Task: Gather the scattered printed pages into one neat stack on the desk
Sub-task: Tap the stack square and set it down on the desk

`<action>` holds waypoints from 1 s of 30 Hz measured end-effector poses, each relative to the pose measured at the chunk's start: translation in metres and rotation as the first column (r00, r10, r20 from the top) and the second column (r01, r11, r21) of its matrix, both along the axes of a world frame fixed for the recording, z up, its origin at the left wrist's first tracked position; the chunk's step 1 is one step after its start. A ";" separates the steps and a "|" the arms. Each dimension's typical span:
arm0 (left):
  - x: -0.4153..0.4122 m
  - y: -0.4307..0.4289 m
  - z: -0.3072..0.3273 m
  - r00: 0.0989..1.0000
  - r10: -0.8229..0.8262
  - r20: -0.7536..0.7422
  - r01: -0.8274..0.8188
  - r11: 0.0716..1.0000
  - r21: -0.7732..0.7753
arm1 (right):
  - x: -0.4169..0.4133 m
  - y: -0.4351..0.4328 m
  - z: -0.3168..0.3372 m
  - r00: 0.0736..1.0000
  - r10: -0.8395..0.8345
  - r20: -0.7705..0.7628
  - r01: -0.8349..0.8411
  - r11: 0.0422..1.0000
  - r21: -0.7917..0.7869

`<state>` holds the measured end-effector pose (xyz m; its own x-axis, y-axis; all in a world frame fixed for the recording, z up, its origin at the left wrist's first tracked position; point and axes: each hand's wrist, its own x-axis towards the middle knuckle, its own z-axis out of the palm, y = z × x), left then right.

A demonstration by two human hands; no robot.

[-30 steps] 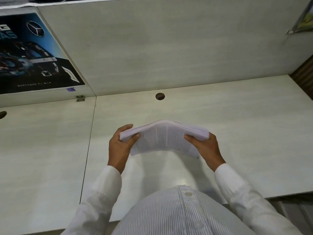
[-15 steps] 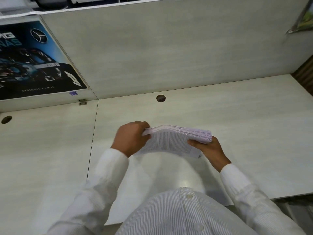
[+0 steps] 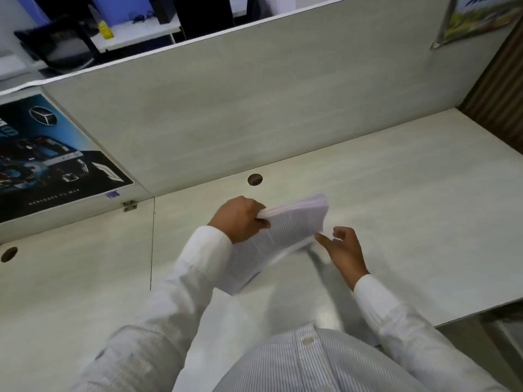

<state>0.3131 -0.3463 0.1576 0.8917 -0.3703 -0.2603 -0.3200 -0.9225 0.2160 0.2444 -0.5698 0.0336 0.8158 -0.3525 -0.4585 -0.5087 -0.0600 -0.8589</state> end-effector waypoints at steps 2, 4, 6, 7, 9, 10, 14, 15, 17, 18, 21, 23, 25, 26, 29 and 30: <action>-0.001 0.014 0.013 0.994 0.111 -0.027 -0.114 0.978 -0.173 | -0.002 0.002 0.002 0.995 0.038 -0.092 -0.031 0.997 0.075; -0.005 0.027 0.021 0.948 0.260 -0.183 -0.314 0.850 -0.423 | -0.002 0.007 0.005 0.987 0.127 -0.094 -0.096 0.954 0.284; -0.015 0.037 0.017 0.859 0.304 -0.413 -0.501 0.666 -0.553 | 0.001 0.013 0.012 0.982 0.187 -0.002 -0.154 0.817 0.556; -0.021 0.040 0.009 0.812 0.297 -0.503 -0.569 0.598 -0.564 | 0.004 0.018 0.017 0.981 0.186 0.045 -0.171 0.747 0.642; -0.035 0.041 -0.014 0.733 0.322 -0.599 -0.669 0.500 -0.550 | 0.008 0.026 0.027 0.978 0.196 0.070 -0.196 0.751 0.630; -0.042 0.039 -0.026 0.705 0.361 -0.611 -0.706 0.447 -0.550 | 0.009 0.030 0.032 0.974 0.216 0.062 -0.214 0.808 0.549; -0.065 0.025 -0.048 0.637 0.546 -0.543 -0.727 0.192 -0.659 | 0.012 0.042 0.054 0.968 0.198 0.152 -0.229 0.949 0.217; -0.069 0.022 -0.044 0.643 0.562 -0.521 -0.694 0.138 -0.707 | 0.011 0.044 0.062 0.958 0.178 0.226 -0.221 0.959 0.177; -0.072 0.020 -0.035 0.671 0.543 -0.505 -0.626 0.050 -0.778 | 0.007 0.045 0.077 0.927 0.143 0.346 -0.206 0.966 0.153; -0.073 0.020 -0.032 0.686 0.526 -0.503 -0.603 0.025 -0.797 | 0.006 0.045 0.081 0.916 0.133 0.379 -0.205 0.967 0.154; -0.078 0.022 -0.034 0.692 0.530 -0.489 -0.580 0.005 -0.815 | 0.002 0.041 0.080 0.907 0.159 0.389 -0.217 0.970 0.108; -0.080 0.024 -0.037 0.691 0.538 -0.483 -0.564 -0.016 -0.826 | 0.000 0.036 0.072 0.914 0.165 0.371 -0.205 0.976 0.069; -0.083 0.026 -0.038 0.716 0.531 -0.454 -0.536 0.000 -0.844 | -0.002 0.029 0.068 0.923 0.138 0.359 -0.173 0.982 0.068; -0.084 0.027 -0.038 0.727 0.526 -0.442 -0.523 0.008 -0.852 | -0.003 0.024 0.068 0.924 0.131 0.360 -0.167 0.983 0.071; -0.089 0.027 -0.035 0.756 0.523 -0.393 -0.477 0.028 -0.879 | -0.006 0.016 0.070 0.917 0.108 0.384 -0.161 0.981 0.110; -0.090 0.024 -0.033 0.761 0.524 -0.383 -0.463 0.024 -0.886 | -0.007 0.016 0.071 0.912 0.095 0.400 -0.157 0.980 0.125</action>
